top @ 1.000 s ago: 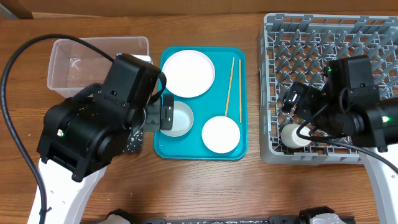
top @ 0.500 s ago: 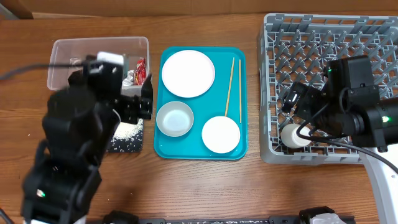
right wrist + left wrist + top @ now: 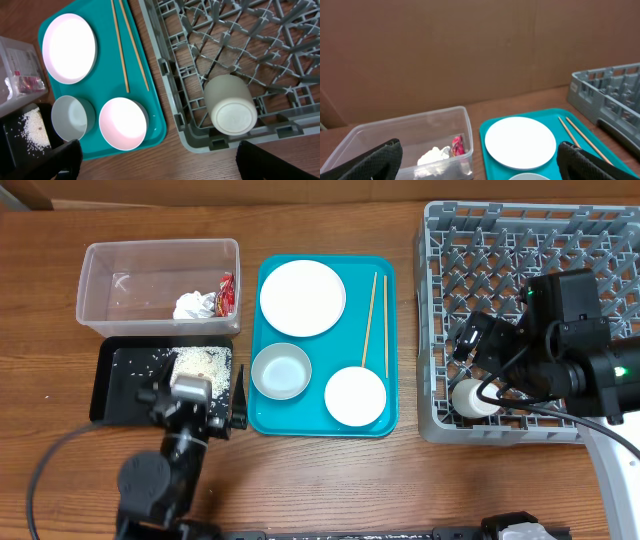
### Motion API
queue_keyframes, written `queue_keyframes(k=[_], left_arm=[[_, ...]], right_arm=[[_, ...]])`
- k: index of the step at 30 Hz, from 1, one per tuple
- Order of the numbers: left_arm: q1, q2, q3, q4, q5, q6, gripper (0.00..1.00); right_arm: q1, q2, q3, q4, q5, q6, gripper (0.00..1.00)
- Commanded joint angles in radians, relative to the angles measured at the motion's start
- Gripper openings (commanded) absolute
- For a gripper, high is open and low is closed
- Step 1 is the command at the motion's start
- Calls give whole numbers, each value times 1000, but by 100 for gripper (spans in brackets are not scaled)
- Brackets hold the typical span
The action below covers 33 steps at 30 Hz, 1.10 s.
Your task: Sort waste into correct bins and load items into the dishwasher
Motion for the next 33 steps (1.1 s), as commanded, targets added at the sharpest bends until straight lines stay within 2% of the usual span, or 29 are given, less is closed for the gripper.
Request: queue_keyframes(k=[1,10,14,18,33], left_arm=[[39,-134,-129,25,5,21,100],[89,-328,-320,40,4,18,100],[89,-326,-431,167,5,18,100],[89,-325,-427,63,8,18,100],[89,-323,-427,62,11,18,100]], right_arm=[[2,-3,11,5,1,1,100],[2,-3,11,6,1,1,100],[2,-3,11,5,1,0,100],[2,-3,11,6,1,0,100],[2,-3,11,6,1,0,100]])
